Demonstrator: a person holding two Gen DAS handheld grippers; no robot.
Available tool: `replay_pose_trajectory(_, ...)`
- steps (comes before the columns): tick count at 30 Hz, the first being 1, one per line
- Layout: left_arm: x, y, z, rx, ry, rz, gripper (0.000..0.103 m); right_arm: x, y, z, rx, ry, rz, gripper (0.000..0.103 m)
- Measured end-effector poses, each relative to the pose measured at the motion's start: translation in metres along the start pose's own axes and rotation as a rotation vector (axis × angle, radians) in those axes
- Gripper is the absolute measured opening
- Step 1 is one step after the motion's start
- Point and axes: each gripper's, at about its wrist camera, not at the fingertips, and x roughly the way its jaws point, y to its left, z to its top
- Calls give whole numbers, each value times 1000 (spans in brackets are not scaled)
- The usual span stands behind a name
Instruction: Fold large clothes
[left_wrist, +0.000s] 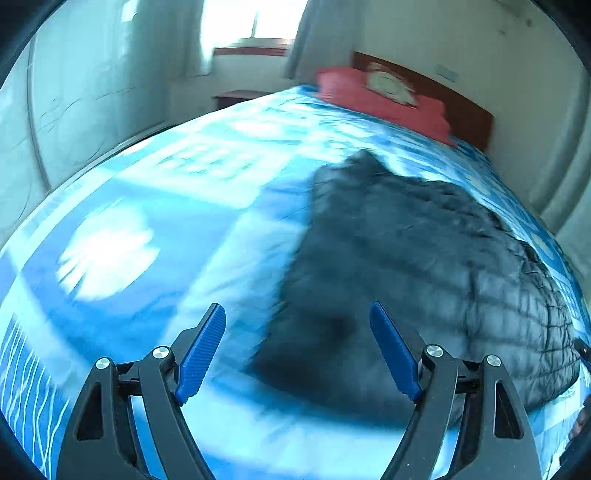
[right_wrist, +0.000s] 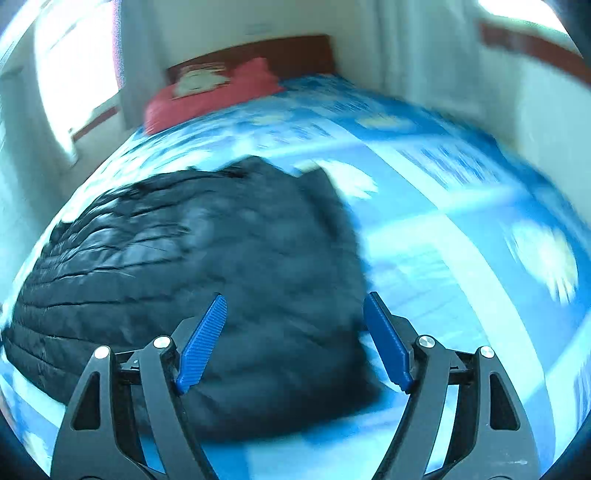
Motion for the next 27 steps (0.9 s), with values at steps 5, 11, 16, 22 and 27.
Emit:
replay_pose_trajectory(5,2,24,-13,-134,34,-84,82,19,-21,-10,125,81,73,76)
replay_pose_trajectory(11,29,12,-4,-180,64,-156,83,36,-8,-16,146,86,89,70)
replay_pose_trajectory(16,39,10,-5,-216,66,-180,47,34,-5,-23,146,63,134,40)
replay_pose_trajectory(22,18,2,-6,-177,16,-202,26,15,-4,-26,151,37,187,21)
replay_pose_trajectory(27,-11,9,-20,-175,22,-200,25,-9,-8,-41,155,39,196,20)
